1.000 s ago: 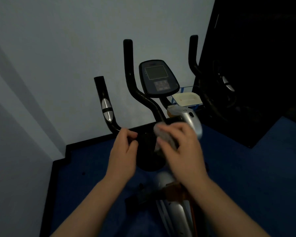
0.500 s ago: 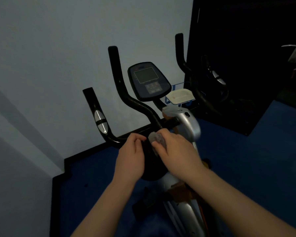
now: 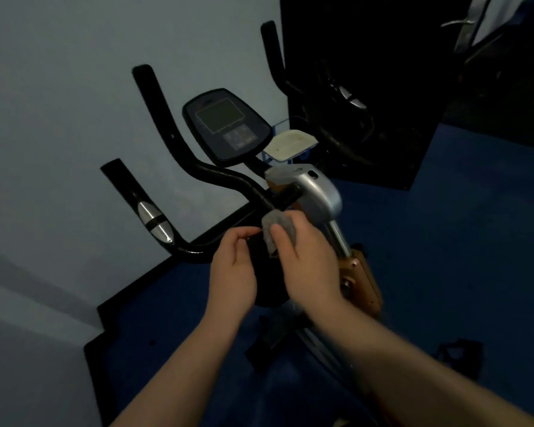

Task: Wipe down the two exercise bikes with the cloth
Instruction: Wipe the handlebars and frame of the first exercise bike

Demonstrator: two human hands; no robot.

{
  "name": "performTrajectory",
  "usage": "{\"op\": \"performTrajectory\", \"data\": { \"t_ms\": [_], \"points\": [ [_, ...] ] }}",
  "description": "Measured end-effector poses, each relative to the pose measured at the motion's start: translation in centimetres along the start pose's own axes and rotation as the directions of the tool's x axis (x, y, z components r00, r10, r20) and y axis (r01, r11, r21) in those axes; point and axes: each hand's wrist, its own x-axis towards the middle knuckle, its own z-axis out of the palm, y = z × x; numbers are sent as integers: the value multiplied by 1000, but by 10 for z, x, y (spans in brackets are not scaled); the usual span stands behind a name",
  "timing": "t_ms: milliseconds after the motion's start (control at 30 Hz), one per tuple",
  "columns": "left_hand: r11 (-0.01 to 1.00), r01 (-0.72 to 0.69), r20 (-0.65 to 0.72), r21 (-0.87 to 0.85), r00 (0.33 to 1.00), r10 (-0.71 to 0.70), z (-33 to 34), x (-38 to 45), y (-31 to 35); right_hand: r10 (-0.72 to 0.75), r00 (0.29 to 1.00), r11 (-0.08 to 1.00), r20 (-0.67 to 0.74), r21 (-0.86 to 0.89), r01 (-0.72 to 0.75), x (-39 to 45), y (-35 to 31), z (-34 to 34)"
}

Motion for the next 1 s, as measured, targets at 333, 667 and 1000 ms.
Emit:
{"op": "performTrajectory", "data": {
  "t_ms": [333,667,1000],
  "points": [
    [993,19,48,-113,999,-14,-1,-1,-1,425,863,715,-274,687,-134,-41,-4,41],
    [979,8,53,-202,999,3,0,-3,-1,448,713,793,-539,608,-39,-27,-19,45],
    [962,16,101,-274,995,12,1,1,-6,452,736,783,-504,619,-56,-36,-18,58]
  ]
}}
